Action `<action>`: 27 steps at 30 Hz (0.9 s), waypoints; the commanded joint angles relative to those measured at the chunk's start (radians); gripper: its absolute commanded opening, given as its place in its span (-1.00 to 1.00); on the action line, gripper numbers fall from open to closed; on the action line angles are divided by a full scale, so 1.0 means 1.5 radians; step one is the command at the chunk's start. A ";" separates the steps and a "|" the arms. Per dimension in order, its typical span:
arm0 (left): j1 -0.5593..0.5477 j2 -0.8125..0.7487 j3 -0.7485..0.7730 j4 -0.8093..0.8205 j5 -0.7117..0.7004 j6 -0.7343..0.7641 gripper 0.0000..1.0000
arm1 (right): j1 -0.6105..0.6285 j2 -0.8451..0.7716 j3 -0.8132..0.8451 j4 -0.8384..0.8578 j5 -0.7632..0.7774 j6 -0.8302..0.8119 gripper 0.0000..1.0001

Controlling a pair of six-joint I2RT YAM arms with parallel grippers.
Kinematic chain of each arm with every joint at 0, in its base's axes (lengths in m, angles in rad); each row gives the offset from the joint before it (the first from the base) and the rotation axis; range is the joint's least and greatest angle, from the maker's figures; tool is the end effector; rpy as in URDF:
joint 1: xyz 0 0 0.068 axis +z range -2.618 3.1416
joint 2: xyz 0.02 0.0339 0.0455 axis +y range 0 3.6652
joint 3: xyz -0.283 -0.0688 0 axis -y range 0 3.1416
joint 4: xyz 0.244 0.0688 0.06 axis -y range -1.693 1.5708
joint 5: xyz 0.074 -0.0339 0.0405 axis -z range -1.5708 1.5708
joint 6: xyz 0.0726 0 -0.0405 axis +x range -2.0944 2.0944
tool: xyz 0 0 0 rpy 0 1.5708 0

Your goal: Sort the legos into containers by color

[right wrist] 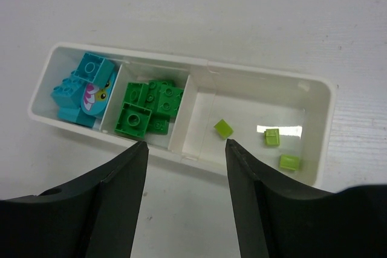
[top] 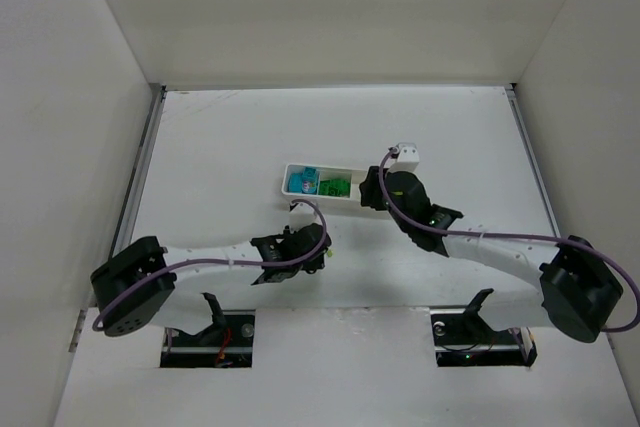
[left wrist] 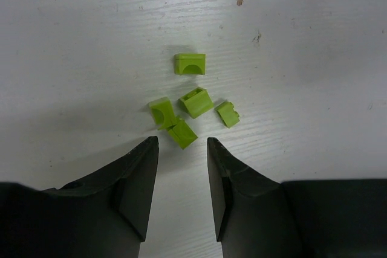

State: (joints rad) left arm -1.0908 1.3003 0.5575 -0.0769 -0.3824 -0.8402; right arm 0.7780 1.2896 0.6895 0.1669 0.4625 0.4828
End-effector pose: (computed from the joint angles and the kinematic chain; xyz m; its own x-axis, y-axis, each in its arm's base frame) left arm 0.1446 -0.2191 0.1621 -0.7506 -0.0547 -0.6585 0.2193 0.9195 -0.3263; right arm 0.2385 0.1895 0.2388 -0.4225 0.1670 -0.8908 -0.1620 0.9531 0.2555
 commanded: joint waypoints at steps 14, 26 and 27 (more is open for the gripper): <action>0.008 0.039 0.026 0.013 -0.045 0.002 -0.58 | 0.019 -0.024 -0.009 0.049 -0.023 0.003 0.20; 0.011 0.070 0.024 0.028 -0.053 0.015 -0.59 | 0.028 -0.032 -0.012 0.051 -0.023 0.003 0.19; 0.012 0.067 0.023 0.028 -0.054 0.017 -0.64 | 0.029 -0.032 -0.012 0.051 -0.023 0.003 0.19</action>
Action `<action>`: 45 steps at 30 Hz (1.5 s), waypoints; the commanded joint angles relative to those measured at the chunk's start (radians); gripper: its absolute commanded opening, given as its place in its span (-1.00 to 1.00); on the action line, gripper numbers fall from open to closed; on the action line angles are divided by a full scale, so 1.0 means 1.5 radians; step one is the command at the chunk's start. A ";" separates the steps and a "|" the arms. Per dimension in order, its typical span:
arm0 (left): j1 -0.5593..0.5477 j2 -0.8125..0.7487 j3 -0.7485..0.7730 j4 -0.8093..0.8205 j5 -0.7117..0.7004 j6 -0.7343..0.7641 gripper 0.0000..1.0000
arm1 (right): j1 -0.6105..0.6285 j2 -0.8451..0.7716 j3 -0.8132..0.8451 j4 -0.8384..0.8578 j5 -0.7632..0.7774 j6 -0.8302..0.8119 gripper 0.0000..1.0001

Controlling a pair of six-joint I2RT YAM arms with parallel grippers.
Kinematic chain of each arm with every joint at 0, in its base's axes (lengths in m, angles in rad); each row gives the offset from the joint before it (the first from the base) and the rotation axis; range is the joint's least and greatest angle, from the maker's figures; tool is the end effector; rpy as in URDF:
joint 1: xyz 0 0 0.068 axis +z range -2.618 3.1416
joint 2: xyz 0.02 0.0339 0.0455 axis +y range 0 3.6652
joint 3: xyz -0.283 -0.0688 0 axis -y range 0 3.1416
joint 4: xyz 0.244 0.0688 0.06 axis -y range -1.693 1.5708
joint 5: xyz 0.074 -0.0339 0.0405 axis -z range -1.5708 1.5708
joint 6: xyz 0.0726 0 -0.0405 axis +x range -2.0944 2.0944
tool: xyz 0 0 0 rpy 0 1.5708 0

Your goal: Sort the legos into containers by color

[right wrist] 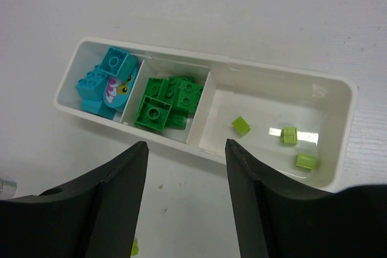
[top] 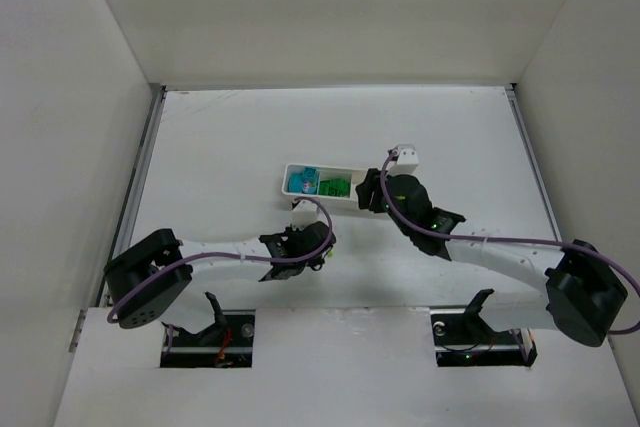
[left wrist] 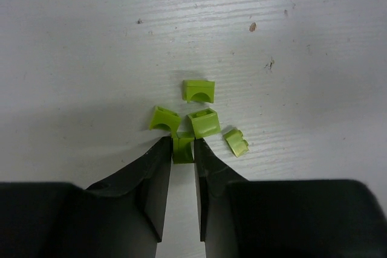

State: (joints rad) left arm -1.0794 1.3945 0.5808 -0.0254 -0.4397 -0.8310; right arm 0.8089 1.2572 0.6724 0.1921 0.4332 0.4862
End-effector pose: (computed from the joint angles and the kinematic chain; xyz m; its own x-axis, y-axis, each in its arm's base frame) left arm 0.1570 -0.2278 0.1520 -0.7268 -0.0583 -0.6843 0.1881 0.9414 -0.2800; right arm 0.2281 0.1949 0.2445 -0.4153 0.1791 -0.8919 -0.2205 0.9314 0.2897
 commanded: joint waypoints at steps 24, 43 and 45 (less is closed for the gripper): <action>0.081 -0.062 0.189 0.042 0.102 0.137 -0.76 | -0.006 -0.214 -0.151 -0.055 0.085 0.110 -0.56; 0.109 0.282 0.481 0.107 0.160 0.220 -0.35 | 0.072 -0.316 -0.210 -0.068 0.064 0.117 0.06; 0.109 0.272 0.480 0.108 0.160 0.220 -0.27 | 0.093 -0.289 -0.200 -0.062 0.065 0.110 0.06</action>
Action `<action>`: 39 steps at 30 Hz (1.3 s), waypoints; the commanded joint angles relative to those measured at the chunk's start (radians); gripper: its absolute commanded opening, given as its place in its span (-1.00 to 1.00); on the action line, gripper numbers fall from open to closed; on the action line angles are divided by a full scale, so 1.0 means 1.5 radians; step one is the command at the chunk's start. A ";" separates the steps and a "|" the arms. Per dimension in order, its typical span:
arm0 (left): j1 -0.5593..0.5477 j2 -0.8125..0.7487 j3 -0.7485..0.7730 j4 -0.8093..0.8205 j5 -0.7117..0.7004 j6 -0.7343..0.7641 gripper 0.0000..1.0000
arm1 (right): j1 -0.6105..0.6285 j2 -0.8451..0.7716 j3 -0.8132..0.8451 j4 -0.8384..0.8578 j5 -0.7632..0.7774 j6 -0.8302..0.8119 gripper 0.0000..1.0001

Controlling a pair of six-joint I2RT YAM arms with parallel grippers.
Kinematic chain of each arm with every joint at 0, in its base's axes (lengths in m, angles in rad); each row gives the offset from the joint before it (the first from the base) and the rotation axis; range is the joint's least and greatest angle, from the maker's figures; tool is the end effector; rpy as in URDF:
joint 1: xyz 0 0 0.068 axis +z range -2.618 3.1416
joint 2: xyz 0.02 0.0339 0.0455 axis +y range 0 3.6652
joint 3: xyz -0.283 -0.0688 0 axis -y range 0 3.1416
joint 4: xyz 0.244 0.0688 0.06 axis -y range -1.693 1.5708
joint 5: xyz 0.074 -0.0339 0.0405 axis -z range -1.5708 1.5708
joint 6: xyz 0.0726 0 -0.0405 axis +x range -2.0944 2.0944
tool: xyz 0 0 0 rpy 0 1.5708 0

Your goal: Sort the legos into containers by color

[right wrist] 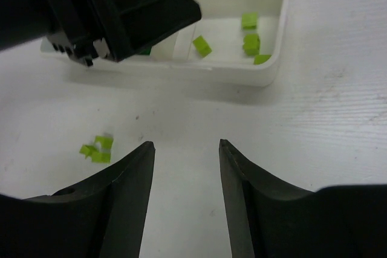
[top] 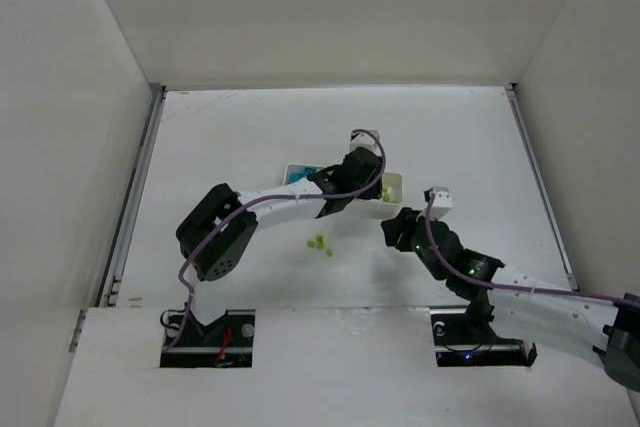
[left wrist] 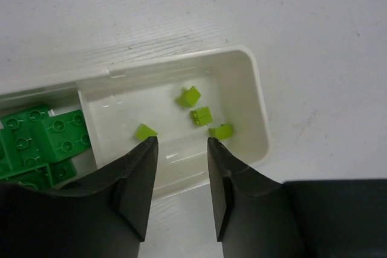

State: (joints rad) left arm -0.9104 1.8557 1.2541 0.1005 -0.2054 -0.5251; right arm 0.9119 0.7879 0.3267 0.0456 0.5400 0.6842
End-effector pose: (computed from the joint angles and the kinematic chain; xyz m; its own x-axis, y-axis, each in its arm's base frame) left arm 0.2950 -0.3557 0.2268 -0.5876 -0.0436 -0.8080 0.4263 0.8321 -0.3549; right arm 0.1460 0.1276 0.2042 -0.4382 0.3196 -0.8402 -0.1461 0.8969 0.4174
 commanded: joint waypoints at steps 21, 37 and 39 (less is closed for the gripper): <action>0.116 -0.539 -0.404 -0.067 -0.053 -0.098 -0.33 | 0.192 0.529 0.294 0.106 -0.037 -0.104 0.20; 0.204 -0.663 -0.561 -0.123 0.005 -0.146 -0.33 | 0.171 0.642 0.369 0.082 -0.048 -0.123 -0.05; 0.195 -0.667 -0.572 -0.120 0.008 -0.146 -0.33 | 0.169 0.648 0.373 0.077 -0.044 -0.125 -0.21</action>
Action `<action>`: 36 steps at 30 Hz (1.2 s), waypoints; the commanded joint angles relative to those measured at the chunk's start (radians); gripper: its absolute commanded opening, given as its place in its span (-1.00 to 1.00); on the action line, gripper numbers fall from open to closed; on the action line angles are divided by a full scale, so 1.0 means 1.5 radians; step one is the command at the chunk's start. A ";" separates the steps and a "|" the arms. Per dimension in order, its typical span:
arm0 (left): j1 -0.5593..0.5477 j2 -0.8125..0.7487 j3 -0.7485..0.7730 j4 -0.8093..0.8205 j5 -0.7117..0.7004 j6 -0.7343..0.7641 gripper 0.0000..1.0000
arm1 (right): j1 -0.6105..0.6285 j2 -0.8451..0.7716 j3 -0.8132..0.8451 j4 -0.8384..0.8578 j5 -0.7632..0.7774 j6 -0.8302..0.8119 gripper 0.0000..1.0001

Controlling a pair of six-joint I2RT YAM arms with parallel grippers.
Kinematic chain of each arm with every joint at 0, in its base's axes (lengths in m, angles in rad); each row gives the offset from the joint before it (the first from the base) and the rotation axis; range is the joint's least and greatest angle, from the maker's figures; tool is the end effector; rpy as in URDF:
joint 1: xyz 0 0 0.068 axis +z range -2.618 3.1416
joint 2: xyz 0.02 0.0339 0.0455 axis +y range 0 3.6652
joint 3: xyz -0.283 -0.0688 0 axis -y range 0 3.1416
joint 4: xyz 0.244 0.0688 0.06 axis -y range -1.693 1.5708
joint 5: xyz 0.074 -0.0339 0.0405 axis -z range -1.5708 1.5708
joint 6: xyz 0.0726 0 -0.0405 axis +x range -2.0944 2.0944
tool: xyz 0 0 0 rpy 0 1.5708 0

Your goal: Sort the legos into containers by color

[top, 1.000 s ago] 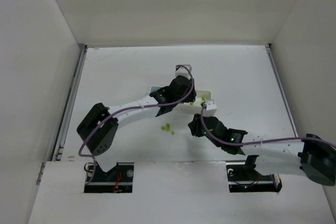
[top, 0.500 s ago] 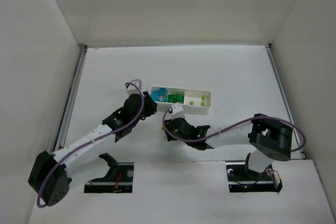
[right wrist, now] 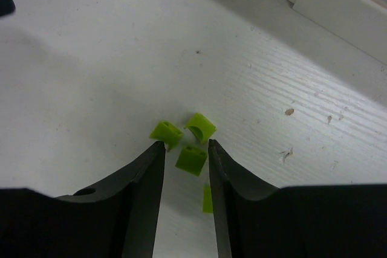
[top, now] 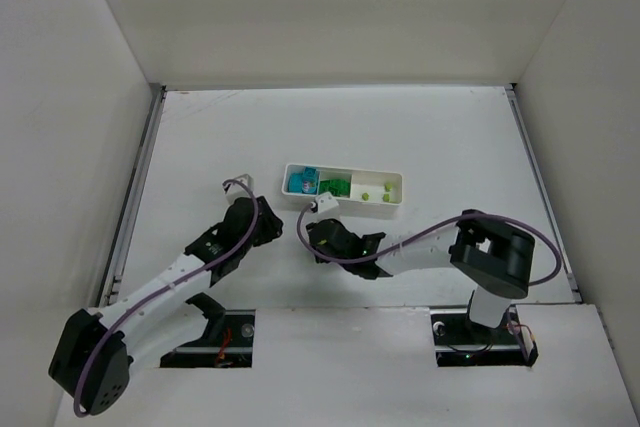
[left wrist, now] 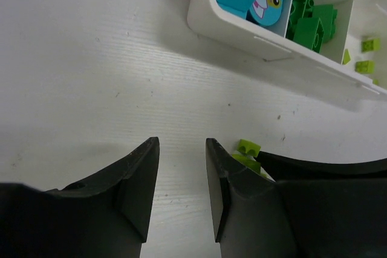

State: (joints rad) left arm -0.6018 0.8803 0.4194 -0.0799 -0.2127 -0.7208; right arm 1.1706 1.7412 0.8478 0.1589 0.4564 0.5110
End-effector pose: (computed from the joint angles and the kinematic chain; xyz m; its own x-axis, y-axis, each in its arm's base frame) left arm 0.1812 -0.1058 0.2023 -0.5856 -0.3804 -0.7158 0.0236 0.8747 -0.4842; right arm 0.1740 0.3292 0.1466 -0.5697 -0.2201 -0.7918 -0.4823 0.8697 0.1053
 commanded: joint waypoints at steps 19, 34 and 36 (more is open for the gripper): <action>-0.111 0.061 -0.013 0.107 0.025 -0.018 -0.14 | -0.029 -0.207 -0.052 -0.017 -0.012 0.000 -0.48; -0.189 0.224 0.055 0.162 -0.039 0.051 -0.13 | -0.302 -0.220 -0.035 -0.026 0.015 -0.016 -0.41; -0.190 0.238 0.062 0.167 -0.040 0.056 -0.13 | -0.310 -0.213 -0.026 -0.022 0.028 -0.016 -0.12</action>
State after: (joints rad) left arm -0.8803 1.2194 0.4648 0.1219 -0.2440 -0.6720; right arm 0.7166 1.4117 0.7544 0.1081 0.4660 0.5007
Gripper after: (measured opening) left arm 0.433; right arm 0.398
